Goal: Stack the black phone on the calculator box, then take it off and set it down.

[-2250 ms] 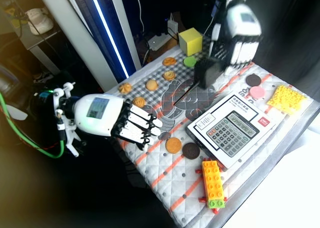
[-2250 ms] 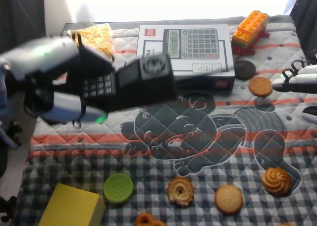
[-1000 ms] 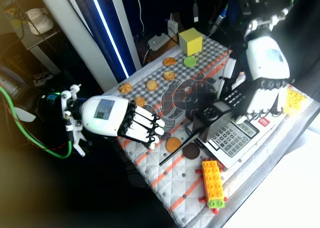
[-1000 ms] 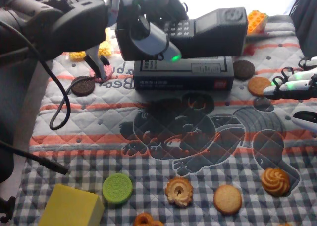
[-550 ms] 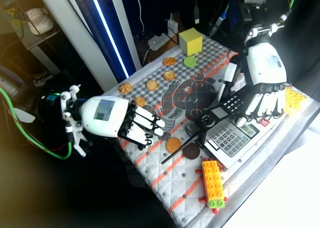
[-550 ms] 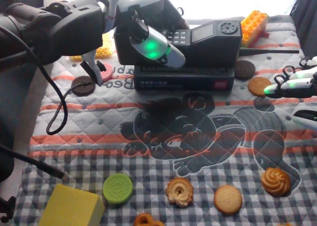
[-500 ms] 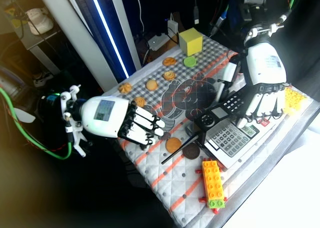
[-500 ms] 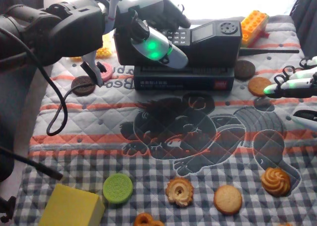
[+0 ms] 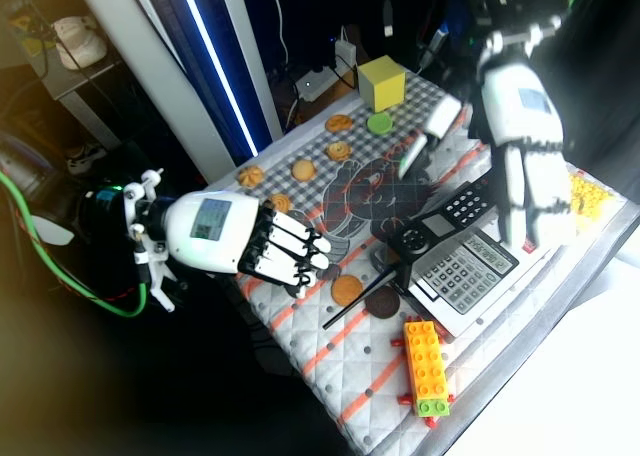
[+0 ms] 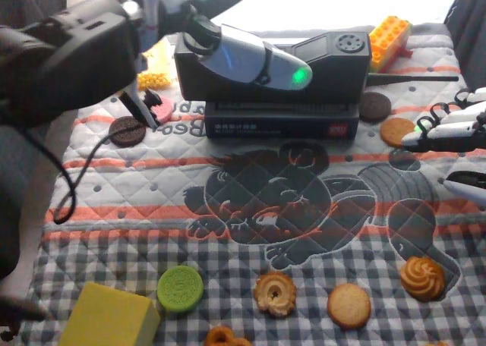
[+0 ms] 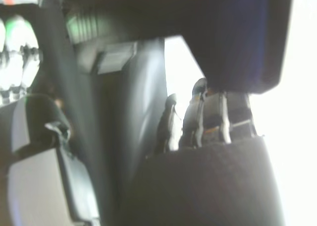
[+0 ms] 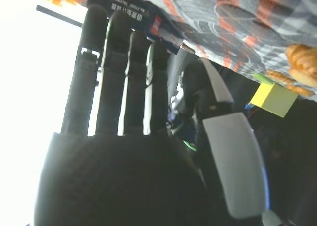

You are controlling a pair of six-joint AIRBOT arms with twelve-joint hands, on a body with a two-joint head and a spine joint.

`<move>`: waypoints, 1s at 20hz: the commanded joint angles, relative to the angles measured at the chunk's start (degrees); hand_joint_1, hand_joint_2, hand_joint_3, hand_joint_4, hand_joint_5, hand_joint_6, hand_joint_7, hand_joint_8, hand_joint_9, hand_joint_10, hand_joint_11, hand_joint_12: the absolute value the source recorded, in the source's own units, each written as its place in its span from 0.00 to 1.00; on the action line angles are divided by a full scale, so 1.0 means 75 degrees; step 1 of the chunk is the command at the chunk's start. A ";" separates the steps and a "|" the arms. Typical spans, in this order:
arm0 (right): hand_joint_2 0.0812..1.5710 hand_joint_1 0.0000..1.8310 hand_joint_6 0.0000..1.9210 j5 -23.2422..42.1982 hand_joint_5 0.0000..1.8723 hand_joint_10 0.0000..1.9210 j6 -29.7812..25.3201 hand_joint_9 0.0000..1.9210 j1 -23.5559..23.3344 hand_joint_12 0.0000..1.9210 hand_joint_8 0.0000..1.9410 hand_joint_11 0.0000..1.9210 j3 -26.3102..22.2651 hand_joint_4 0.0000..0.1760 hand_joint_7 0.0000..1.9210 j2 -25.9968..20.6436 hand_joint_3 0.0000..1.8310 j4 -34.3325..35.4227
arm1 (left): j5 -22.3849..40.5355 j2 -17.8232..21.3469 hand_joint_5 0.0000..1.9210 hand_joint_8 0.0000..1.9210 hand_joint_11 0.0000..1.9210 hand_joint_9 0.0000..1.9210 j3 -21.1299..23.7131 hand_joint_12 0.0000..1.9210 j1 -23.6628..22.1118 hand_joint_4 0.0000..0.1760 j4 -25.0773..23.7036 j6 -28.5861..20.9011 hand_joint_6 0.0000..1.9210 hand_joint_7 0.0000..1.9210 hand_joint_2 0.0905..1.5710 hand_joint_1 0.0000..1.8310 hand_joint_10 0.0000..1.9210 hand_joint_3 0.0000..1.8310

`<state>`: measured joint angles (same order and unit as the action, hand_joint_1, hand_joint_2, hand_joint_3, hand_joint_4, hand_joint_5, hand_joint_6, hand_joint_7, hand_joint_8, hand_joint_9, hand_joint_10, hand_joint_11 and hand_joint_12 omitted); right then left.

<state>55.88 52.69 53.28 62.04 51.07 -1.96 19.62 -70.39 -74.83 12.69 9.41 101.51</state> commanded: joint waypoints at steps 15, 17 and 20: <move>0.78 0.34 0.00 0.2502 0.35 0.01 -0.0797 0.35 -0.1127 0.52 0.00 0.13 0.0234 0.46 0.36 0.0069 0.00 0.0149 | 0.4902 0.3315 0.01 0.00 0.00 0.00 0.3423 0.00 0.3276 0.83 0.0116 -0.0678 0.00 0.00 0.44 0.39 0.00 0.00; 0.76 0.34 0.00 0.2453 0.35 0.01 -0.0783 0.37 -0.1496 0.50 0.00 0.20 0.0391 0.34 0.35 0.0227 0.00 0.0141 | 0.5358 0.3466 0.01 0.00 0.00 0.00 0.3658 0.00 0.3736 0.78 0.0355 -0.0678 0.00 0.00 0.45 0.41 0.00 0.00; 0.72 0.41 0.00 0.1980 0.29 0.05 -0.0476 0.52 -0.2158 0.60 0.00 0.40 0.0591 0.06 0.33 0.0465 0.00 0.0136 | 0.5857 0.3564 0.01 0.00 0.00 0.00 0.3887 0.00 0.4229 0.81 0.0656 -0.0678 0.00 0.01 0.47 0.38 0.00 0.00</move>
<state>64.79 49.06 36.69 66.61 55.22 -2.35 55.40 -44.05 -45.39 45.50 14.76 96.86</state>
